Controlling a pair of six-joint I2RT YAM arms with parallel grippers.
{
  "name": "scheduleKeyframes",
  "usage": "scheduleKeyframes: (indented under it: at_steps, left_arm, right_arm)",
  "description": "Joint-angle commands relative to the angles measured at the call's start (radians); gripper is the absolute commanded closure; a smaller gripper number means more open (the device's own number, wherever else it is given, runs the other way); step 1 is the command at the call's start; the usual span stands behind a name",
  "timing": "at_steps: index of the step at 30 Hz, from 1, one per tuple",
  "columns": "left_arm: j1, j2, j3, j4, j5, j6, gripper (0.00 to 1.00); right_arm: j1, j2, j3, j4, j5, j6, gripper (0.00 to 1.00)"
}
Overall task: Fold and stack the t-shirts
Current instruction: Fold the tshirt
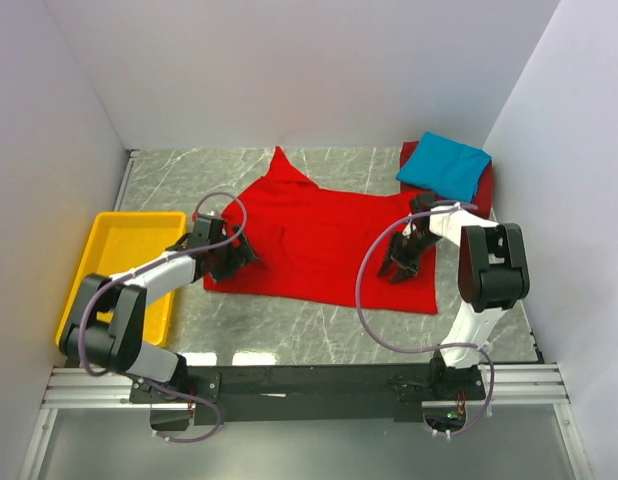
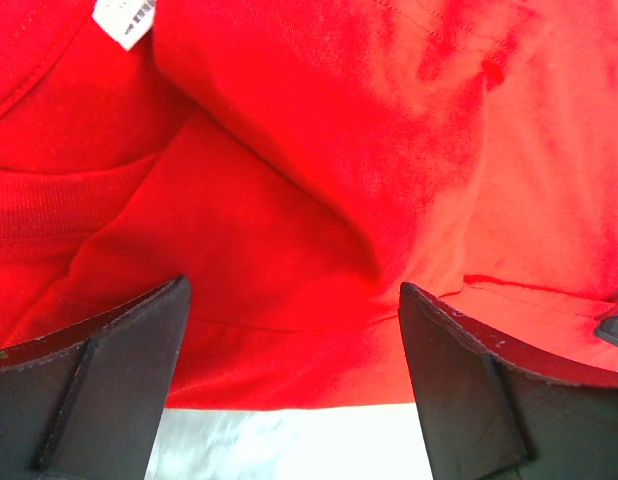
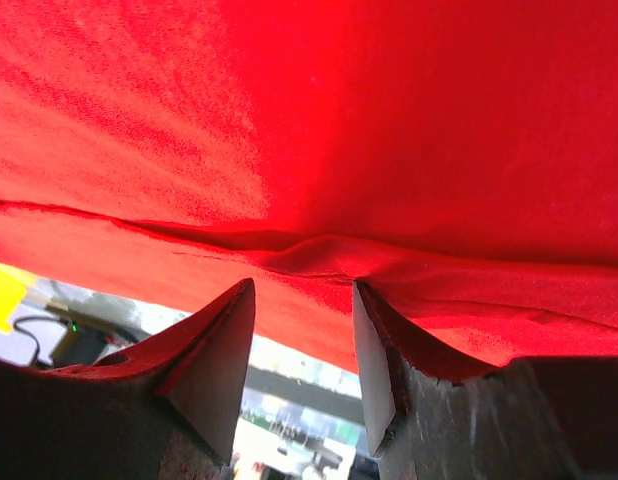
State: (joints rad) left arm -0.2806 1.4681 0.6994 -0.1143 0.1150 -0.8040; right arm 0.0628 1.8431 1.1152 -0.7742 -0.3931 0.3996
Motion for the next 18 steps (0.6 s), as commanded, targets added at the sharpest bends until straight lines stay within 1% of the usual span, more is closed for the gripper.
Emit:
scheduleKeyframes:
  at_steps: [1,9,14,15,18]
  left_arm:
    - [-0.023,-0.069,-0.046,-0.134,-0.064,-0.027,0.09]
    - [-0.069,-0.232,-0.075,-0.266,-0.098,-0.072,0.09]
    - [-0.069,-0.322,-0.006,-0.404,-0.112,-0.060,0.08]
    - [-0.069,-0.330,0.012,-0.412,-0.151,-0.055,0.08]
    - [-0.071,-0.309,0.107,-0.404,-0.175,-0.015,0.09]
  right_arm:
    - [0.005,-0.001,-0.106,-0.065,0.089,-0.027,0.48]
    - [0.012,-0.071,-0.169,-0.097,0.065,-0.041,0.48]
    - [0.020,-0.125,-0.178,-0.128,0.056,-0.048,0.48]
    - [0.019,-0.131,-0.170,-0.134,0.059,-0.048,0.48]
    - [0.020,-0.147,-0.114,-0.155,0.072,-0.053,0.48]
